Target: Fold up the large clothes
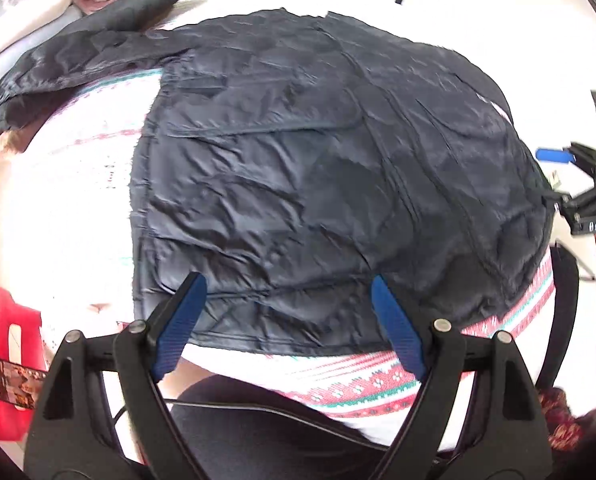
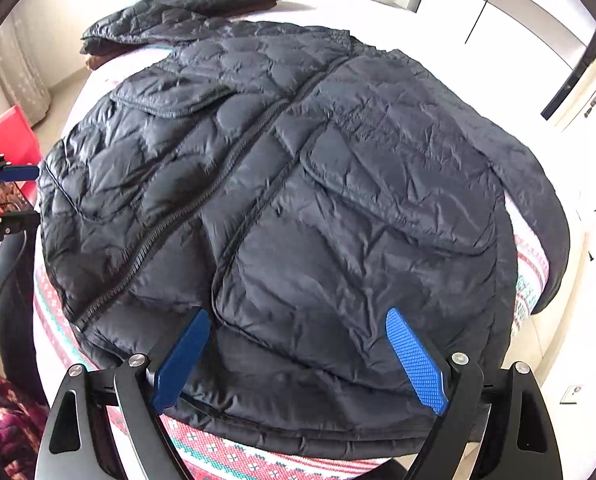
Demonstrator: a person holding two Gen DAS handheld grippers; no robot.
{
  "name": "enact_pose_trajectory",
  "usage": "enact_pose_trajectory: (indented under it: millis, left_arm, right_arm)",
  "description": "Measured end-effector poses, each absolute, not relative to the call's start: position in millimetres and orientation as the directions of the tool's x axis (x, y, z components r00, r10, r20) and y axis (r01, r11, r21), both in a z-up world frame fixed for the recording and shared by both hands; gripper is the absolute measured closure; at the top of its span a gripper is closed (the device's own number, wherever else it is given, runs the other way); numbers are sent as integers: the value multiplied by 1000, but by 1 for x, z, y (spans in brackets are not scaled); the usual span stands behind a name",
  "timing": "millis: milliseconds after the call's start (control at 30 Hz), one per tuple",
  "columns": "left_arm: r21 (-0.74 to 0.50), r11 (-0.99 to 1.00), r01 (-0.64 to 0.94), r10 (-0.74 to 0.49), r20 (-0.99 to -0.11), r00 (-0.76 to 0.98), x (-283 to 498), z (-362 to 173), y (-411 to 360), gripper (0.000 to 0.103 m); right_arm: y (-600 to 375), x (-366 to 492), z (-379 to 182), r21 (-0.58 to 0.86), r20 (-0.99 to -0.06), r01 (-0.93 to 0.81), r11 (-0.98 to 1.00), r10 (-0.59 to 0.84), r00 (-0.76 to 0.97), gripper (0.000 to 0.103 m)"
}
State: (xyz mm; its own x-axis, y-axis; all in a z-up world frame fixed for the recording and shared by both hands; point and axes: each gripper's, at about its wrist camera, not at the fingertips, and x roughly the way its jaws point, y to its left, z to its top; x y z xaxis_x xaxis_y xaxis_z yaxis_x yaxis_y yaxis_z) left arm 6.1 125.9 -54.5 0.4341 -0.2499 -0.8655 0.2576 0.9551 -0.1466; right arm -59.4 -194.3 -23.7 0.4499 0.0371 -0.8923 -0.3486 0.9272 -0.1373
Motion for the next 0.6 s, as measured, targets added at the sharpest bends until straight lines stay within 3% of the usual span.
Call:
enact_pose_trajectory:
  millis: [233,600]
  left_arm:
    - [-274,956,-102,-180,-827,533,76,-45,202,18]
    - [-443,823,-356,-42,-672,740,184,-50,318,18]
  right_arm:
    - [-190,-15,-7,-97,-873,-316,944,71,482,12]
    - [-178,29,-40,-61,-917,-323,944,75,391,12]
